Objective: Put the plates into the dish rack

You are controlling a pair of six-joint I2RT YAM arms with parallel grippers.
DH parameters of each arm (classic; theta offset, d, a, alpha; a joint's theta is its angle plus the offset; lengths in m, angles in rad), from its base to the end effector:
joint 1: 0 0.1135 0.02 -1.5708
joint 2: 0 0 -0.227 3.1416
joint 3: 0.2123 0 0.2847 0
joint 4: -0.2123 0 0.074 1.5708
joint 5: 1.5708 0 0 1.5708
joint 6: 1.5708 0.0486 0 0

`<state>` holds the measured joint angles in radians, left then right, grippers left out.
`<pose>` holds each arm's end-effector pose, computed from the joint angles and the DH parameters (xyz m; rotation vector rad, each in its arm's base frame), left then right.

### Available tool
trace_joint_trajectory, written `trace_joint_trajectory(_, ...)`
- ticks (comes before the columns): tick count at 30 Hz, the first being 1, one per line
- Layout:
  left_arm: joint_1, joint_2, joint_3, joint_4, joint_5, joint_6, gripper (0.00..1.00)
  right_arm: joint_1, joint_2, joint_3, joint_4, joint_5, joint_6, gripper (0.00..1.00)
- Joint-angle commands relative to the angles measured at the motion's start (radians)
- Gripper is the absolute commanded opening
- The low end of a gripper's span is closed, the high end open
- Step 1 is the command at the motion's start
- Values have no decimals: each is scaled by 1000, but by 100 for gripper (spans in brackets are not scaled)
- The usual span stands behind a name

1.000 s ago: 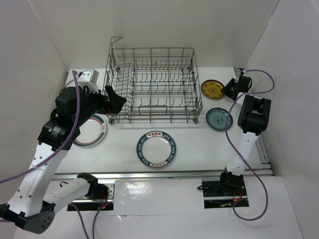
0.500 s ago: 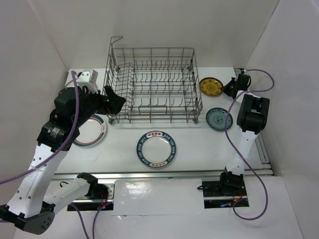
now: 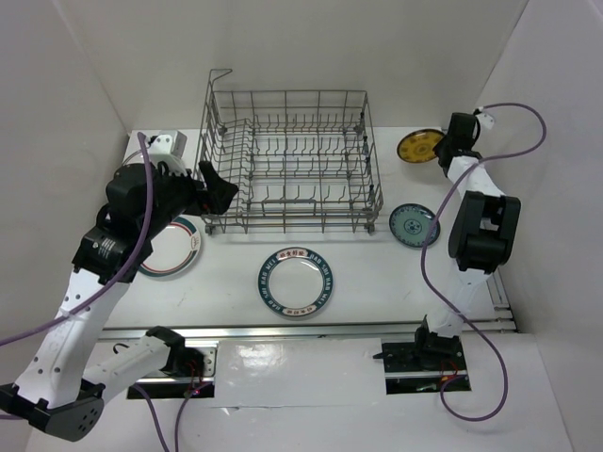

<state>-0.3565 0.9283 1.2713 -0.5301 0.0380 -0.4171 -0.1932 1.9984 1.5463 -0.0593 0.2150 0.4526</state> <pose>0.2302 -0.0877 0.4225 -0.0261 1.7958 -0.5928 0.4854 -0.1055 0.1930 0.7793 1.9176 -0.0646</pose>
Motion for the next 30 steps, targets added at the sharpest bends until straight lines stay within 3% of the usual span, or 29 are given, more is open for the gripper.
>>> trace_joint_trajectory(1, 5, 1, 2, 38, -13, 21, 100, 24, -113, 55, -45, 171, 14, 0)
trace_joint_trajectory(6, 5, 1, 2, 38, -36, 31, 100, 90, -162, 229, -158, 333, 1, 0)
trace_joint_trajectory(15, 5, 1, 2, 38, -46, 31, 100, 300, -220, 411, -83, 431, -213, 0)
trace_joint_trajectory(19, 5, 10, 2, 38, -46, 31, 100, 402, -100, 623, -152, 503, -388, 0)
trace_joint_trajectory(25, 5, 10, -7, 38, -55, 31, 100, 529, -21, 630, -85, 607, -575, 0)
trace_joint_trajectory(30, 5, 20, -7, 28, -55, 31, 100, 572, 126, 797, -125, 662, -655, 0)
